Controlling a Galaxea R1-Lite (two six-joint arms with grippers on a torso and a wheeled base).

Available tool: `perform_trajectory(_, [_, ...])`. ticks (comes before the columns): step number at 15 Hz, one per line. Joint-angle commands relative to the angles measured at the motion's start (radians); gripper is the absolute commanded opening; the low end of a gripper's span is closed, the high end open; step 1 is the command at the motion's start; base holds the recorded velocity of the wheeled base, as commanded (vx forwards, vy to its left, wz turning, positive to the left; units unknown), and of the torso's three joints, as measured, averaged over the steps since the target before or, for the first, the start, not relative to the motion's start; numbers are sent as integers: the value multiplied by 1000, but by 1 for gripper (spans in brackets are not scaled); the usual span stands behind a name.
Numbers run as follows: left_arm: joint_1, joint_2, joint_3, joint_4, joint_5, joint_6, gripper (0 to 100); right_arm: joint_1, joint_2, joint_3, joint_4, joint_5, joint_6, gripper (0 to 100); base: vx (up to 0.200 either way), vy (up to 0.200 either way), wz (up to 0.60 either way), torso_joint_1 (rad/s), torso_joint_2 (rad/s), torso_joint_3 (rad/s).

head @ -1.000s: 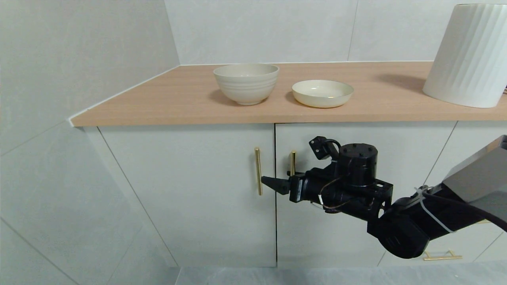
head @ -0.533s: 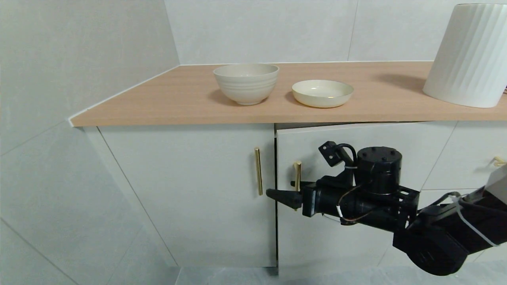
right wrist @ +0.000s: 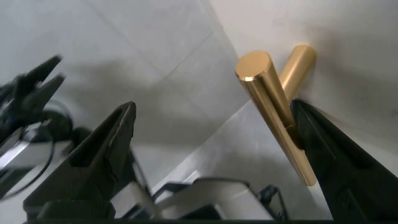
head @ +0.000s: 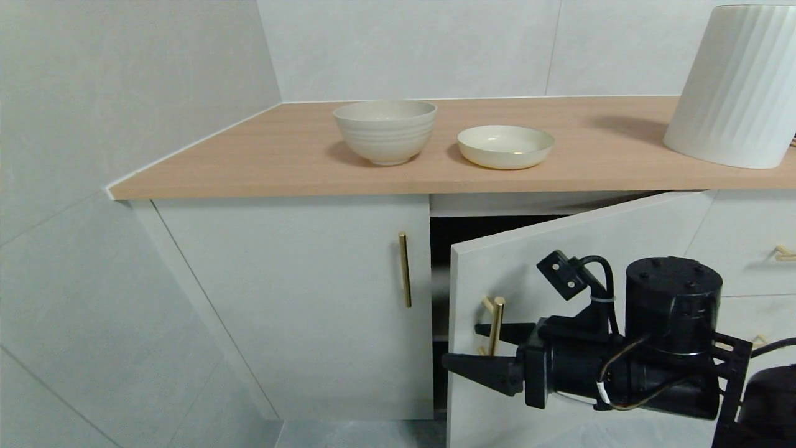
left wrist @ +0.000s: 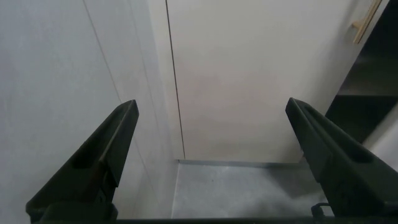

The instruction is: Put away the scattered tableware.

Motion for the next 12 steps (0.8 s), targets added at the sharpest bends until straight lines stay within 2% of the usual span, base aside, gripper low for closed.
perform_trajectory(1, [0,0,0,-1,0,4,100,15,-47,27,-4,4,1,100,0,0,0,0,0,0])
perform_trajectory(2, [0,0,0,-1,-2,10,100,15,-48,28,-4,4,1,100,0,0,0,0,0,0])
perform_trajectory(4, [0,0,-17,-6,-14,42,100,15,-48,33,-4,4,2,100,0,0,0,0,0,0])
perform_trajectory(5, [-1,2,-94,9,-35,45,100,15,-47,33,-4,4,2,100,0,0,0,0,0,0])
perform_trajectory(7, [-24,77,-265,72,-164,45,100,15,-47,33,-4,4,2,100,0,0,0,0,0,0])
perform_trajectory(8, [-26,184,-387,126,-255,45,100,15,-47,31,-4,4,2,100,0,0,0,0,0,0])
perform_trajectory(9, [-26,270,-449,150,-293,47,100,15,-47,31,-4,4,2,100,0,0,0,0,0,0])
perform_trajectory(10, [-27,445,-537,157,-359,47,100,16,-47,31,-4,5,1,100,0,0,0,0,0,0])
perform_trajectory(12, [-32,675,-611,154,-460,51,100,21,-44,31,-4,4,2,100,0,0,0,0,0,0])
